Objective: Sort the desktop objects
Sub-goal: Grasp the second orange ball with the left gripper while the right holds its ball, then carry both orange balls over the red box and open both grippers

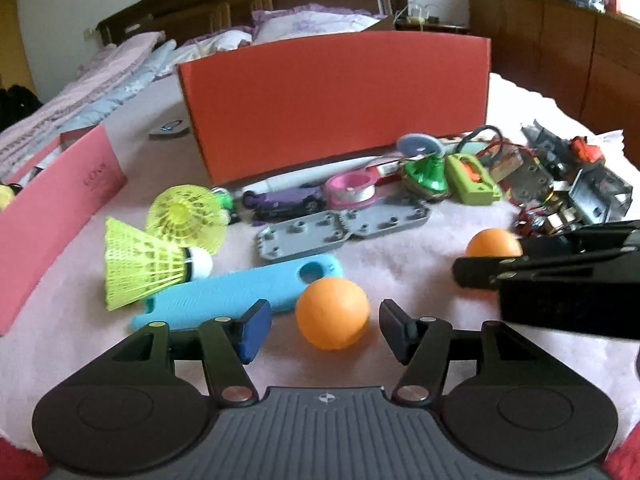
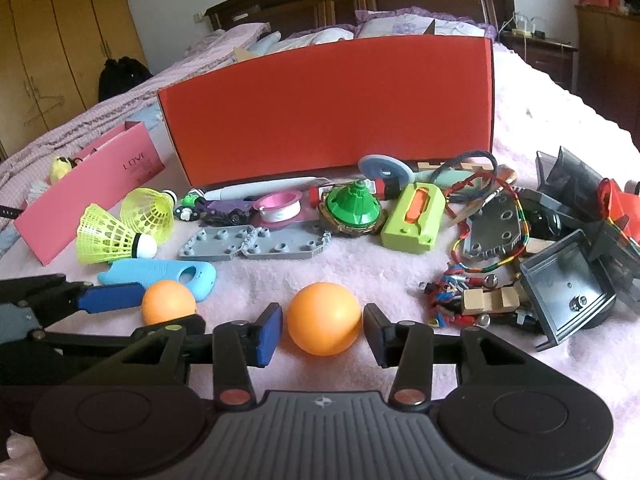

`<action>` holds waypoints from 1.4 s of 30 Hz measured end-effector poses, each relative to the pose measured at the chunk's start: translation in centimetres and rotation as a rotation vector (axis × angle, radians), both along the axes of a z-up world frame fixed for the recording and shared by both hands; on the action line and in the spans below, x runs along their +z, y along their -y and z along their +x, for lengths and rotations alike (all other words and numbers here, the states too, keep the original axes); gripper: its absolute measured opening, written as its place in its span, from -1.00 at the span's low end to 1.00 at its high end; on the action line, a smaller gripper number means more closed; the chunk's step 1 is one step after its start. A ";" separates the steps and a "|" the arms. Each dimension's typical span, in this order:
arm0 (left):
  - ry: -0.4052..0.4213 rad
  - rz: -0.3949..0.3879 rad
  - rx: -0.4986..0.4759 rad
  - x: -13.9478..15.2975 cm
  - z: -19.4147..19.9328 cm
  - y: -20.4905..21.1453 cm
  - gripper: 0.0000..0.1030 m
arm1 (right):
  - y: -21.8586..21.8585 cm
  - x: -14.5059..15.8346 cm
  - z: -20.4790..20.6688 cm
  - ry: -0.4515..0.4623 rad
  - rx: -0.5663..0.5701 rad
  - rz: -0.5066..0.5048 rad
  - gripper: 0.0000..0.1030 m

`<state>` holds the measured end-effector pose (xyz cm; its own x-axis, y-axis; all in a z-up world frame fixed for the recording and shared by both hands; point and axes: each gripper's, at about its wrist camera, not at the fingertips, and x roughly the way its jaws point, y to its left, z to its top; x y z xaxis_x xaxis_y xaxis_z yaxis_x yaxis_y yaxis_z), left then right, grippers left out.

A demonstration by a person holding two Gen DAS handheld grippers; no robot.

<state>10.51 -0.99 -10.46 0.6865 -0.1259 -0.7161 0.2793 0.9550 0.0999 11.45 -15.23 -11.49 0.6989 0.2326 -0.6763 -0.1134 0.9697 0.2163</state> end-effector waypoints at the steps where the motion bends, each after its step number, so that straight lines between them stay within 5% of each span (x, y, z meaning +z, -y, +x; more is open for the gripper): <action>1: -0.005 -0.001 -0.002 -0.1 0.1 0.2 0.06 | 0.1 0.0 0.1 -0.003 -0.006 -0.004 -0.08; 20: -0.055 -0.044 0.009 -0.6 0.6 0.3 -0.23 | 0.0 -0.7 1.0 -0.060 0.018 -0.033 -0.03; 24: -0.049 -0.033 0.019 -0.2 0.5 0.0 -0.23 | 0.0 -0.4 0.6 -0.041 -0.009 -0.044 -0.19; 42: 0.122 -0.006 -0.018 7.0 1.4 0.9 -0.23 | 0.7 6.4 0.9 0.094 0.032 -0.043 -0.19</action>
